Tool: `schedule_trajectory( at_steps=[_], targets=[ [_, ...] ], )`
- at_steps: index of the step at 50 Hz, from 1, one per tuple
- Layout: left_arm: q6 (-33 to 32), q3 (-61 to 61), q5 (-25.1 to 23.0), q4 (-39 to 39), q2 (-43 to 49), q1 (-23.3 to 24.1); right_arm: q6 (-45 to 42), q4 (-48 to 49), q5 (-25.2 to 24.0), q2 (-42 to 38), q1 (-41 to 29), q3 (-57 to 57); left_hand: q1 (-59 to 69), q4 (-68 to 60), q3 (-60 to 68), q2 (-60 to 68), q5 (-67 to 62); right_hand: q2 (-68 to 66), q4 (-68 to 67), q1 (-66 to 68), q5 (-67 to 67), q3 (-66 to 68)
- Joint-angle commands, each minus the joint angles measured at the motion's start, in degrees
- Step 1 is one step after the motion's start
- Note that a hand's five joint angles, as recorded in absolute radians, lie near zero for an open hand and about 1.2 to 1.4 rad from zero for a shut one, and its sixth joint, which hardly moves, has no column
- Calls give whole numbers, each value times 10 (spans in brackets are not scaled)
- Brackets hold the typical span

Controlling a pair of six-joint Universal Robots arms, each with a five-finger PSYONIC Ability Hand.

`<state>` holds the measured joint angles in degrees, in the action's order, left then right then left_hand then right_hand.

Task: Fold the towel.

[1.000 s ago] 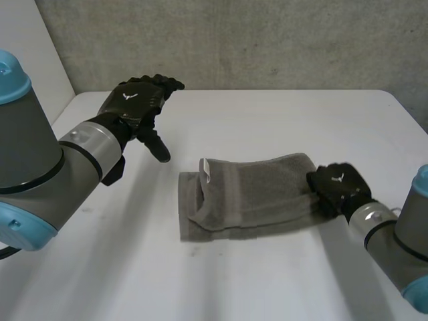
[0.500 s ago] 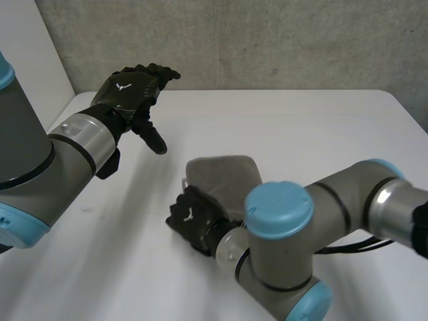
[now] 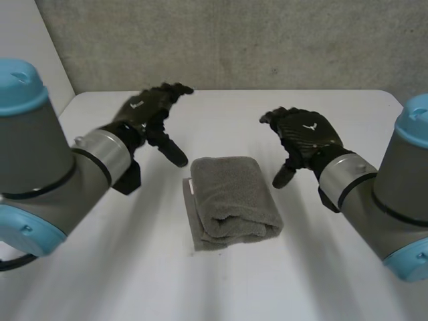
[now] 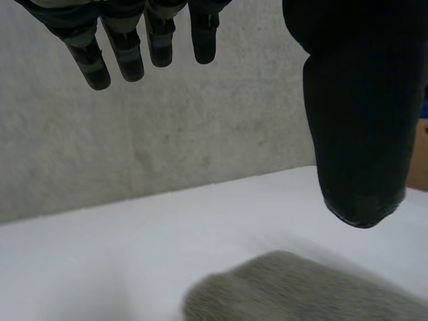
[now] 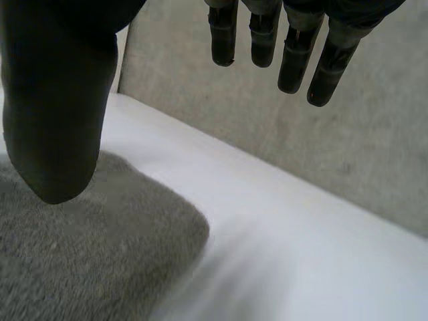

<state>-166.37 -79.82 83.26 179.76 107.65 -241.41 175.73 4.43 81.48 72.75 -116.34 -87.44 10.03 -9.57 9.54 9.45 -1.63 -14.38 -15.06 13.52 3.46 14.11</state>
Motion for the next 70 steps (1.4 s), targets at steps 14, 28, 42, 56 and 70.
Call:
schedule_trajectory(
  at_steps=[14,28,42,56,70],
  targets=[
    [17,35,146,11,206,103,-13,-52,-109,-205,4,106,4,-8,8,9,13,44,51,-35,-35,-41],
    [-65,23,175,24,219,106,-67,-53,-102,-209,3,113,0,-4,5,5,16,44,51,-35,-35,-41],
    [-70,-10,172,-2,-20,89,-68,-59,100,18,14,99,0,-4,5,5,16,44,51,-35,-35,-41],
    [-164,-23,168,-18,-164,39,-71,-92,107,135,53,64,0,-4,5,5,16,44,51,-35,-35,-41],
    [-164,-37,163,-20,-158,-10,-71,-88,106,128,48,55,0,-4,5,5,16,44,51,-35,-35,-41]
  ],
)
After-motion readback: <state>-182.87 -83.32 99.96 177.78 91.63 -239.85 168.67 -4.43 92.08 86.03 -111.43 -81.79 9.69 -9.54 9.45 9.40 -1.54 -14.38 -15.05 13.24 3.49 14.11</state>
